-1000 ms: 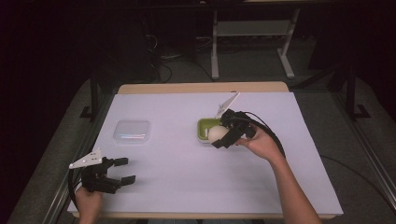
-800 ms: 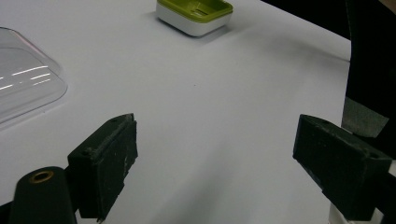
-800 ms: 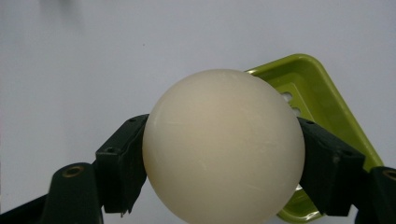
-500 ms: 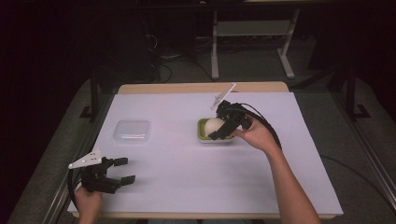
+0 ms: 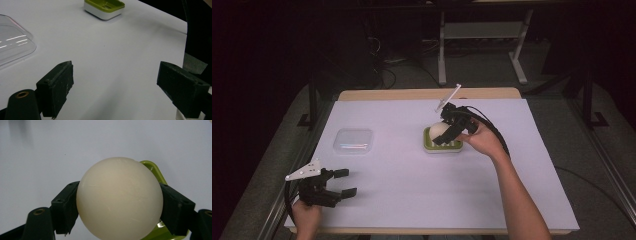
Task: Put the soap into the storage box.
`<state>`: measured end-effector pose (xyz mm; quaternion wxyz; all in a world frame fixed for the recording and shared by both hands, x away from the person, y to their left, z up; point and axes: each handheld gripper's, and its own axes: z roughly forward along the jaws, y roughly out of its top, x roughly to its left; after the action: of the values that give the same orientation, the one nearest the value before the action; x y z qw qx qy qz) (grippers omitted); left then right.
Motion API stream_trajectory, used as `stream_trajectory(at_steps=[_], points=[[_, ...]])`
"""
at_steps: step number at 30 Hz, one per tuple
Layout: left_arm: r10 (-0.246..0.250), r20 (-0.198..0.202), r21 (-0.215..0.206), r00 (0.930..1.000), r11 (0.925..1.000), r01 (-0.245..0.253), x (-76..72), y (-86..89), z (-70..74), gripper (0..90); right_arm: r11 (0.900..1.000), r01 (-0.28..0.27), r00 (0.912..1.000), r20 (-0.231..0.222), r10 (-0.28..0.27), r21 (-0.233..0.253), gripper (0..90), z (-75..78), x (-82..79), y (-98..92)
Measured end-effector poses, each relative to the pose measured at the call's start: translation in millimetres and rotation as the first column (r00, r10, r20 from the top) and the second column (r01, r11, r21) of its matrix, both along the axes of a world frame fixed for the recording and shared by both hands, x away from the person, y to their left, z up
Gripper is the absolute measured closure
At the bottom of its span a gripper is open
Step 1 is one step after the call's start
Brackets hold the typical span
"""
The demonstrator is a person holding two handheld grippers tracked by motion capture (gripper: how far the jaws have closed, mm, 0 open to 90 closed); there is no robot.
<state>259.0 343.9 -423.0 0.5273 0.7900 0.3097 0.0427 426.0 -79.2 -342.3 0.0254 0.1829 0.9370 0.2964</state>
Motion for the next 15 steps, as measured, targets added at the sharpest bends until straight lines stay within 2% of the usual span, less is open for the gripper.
stream_trajectory(at_steps=[10, 15], points=[[-0.001, 0.0, -0.001, 1.0, 1.0, 0.001, 0.0, 0.1, 0.0, 13.2, 0.999, 0.031, 0.9995, 0.008, -0.031, -0.008, 24.1, -8.2, 11.2, 0.9], [-0.002, 0.001, -0.001, 1.0, 1.0, 0.002, 0.1, -0.1, 0.0, 13.1, 0.999, 0.052, 0.9987, -0.002, -0.052, -0.009, 24.1, -11.6, 15.2, -0.9]])
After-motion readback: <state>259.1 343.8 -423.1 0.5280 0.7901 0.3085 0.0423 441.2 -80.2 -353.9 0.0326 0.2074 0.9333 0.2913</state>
